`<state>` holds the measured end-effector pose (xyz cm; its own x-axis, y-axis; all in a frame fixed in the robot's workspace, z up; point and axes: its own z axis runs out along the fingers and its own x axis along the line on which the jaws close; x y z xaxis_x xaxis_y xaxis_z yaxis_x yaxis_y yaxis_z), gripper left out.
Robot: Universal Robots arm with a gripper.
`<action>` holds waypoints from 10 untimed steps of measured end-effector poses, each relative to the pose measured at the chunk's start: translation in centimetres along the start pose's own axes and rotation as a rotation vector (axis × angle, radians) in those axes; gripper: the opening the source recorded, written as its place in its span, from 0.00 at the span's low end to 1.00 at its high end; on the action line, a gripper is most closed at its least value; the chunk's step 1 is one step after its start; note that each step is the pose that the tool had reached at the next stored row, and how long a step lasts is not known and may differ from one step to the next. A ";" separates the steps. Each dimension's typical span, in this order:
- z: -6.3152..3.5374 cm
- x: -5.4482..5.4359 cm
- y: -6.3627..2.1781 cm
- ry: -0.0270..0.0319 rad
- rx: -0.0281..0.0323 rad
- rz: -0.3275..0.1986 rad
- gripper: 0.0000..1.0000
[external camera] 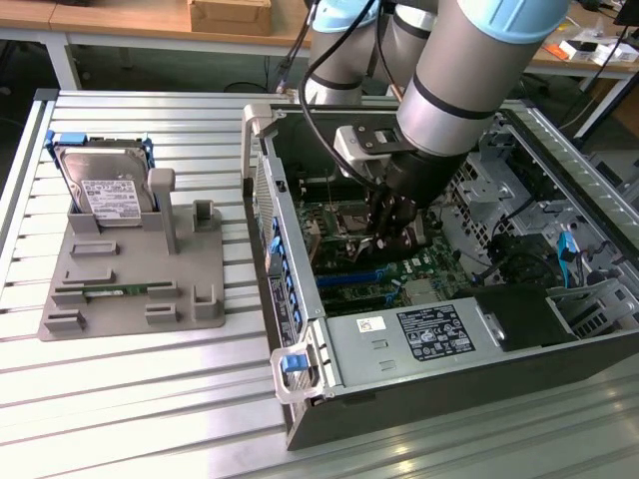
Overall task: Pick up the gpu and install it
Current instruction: 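Insert the gpu into the slot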
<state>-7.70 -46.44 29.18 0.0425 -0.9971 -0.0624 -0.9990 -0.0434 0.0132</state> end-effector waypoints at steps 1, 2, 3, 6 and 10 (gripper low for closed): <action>0.04 0.0 0.05 0.0000 0.0000 0.000 0.26; 0.13 0.0 0.16 0.0000 0.0000 0.000 0.26; 0.18 0.0 0.23 0.0000 0.0000 0.000 0.26; 0.37 0.0 0.47 -0.0001 0.0000 0.000 0.26; 0.68 0.0 1.11 0.0000 0.0000 0.000 0.26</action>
<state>-8.82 -46.44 28.52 0.0425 -0.9971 -0.0624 -0.9990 -0.0435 0.0132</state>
